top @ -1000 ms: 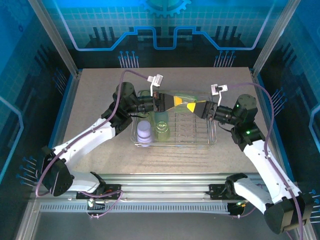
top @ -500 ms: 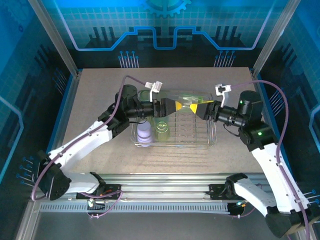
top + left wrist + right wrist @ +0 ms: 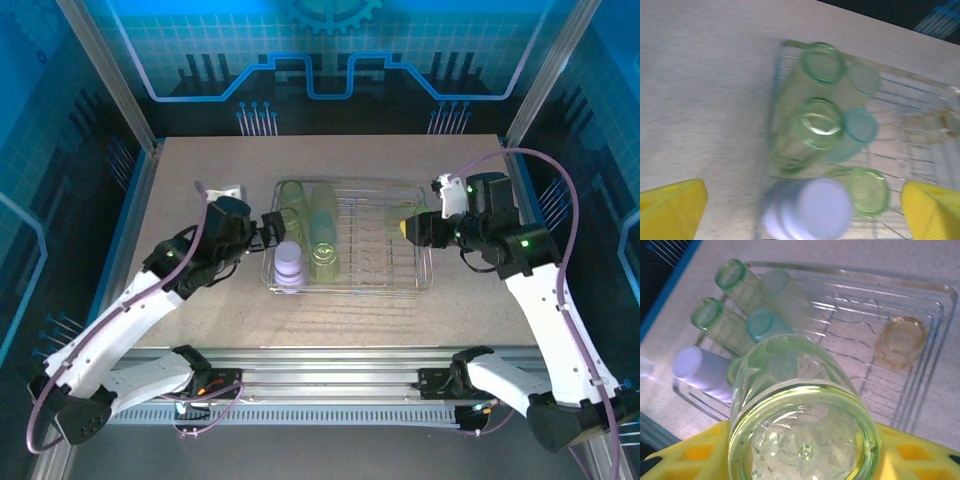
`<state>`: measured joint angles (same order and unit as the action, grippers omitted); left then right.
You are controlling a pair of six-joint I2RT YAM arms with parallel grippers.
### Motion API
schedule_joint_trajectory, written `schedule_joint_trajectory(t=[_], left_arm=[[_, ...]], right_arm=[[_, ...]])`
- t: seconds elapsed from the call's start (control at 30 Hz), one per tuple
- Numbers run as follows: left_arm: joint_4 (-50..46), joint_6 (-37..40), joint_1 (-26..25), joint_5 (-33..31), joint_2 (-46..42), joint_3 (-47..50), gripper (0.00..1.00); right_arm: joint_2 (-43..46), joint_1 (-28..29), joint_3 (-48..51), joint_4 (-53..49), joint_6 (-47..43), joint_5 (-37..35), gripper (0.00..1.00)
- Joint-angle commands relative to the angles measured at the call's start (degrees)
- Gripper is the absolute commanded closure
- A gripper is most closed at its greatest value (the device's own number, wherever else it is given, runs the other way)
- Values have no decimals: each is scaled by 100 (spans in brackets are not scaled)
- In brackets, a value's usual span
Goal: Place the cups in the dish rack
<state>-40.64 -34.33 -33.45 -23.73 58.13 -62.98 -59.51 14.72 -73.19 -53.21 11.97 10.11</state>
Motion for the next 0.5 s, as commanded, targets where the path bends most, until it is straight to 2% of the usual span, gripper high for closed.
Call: schedule_joint_trajectory(t=[0.0,0.33,0.47], left_arm=[[-843,-222,209,-987,-399,150,1],[-936,-211,645,-1131,-1152,694,1],[-1018,-355,669,-1452,-1268,846,1]], right_arm=[[-253,50,-251,-474,-382,-420,71],[-1158,227,-483,-613,-804,-1015,73],[-1502,440,-490,-594,-938,-1410,73]])
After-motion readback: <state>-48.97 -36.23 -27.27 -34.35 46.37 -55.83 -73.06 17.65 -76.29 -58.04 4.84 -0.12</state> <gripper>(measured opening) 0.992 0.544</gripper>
